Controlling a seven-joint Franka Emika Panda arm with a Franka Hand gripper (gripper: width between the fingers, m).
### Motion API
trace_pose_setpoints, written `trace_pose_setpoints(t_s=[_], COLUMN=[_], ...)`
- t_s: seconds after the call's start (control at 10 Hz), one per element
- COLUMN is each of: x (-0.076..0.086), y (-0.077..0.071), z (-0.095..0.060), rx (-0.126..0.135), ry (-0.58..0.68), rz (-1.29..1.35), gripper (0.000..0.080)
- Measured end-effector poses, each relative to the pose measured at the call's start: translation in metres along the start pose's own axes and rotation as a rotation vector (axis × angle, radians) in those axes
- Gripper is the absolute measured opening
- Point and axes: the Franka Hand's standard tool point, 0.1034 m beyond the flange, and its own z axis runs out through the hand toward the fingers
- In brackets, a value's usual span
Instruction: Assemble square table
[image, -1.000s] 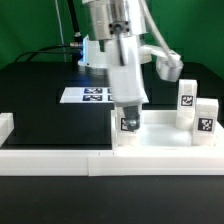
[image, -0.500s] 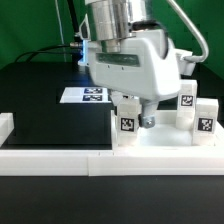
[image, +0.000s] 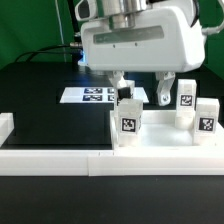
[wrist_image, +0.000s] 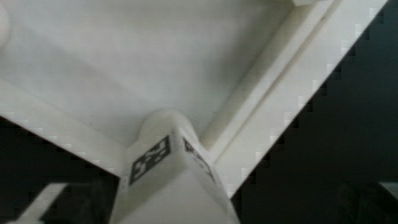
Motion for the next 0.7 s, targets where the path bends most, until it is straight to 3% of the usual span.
trace_pose_setpoints(t_s=[0.7], x=[0.0005], y=[0.0016], z=[0.002], rx=[-0.002], ry=[0.002], rz=[0.007], gripper=[0.0649])
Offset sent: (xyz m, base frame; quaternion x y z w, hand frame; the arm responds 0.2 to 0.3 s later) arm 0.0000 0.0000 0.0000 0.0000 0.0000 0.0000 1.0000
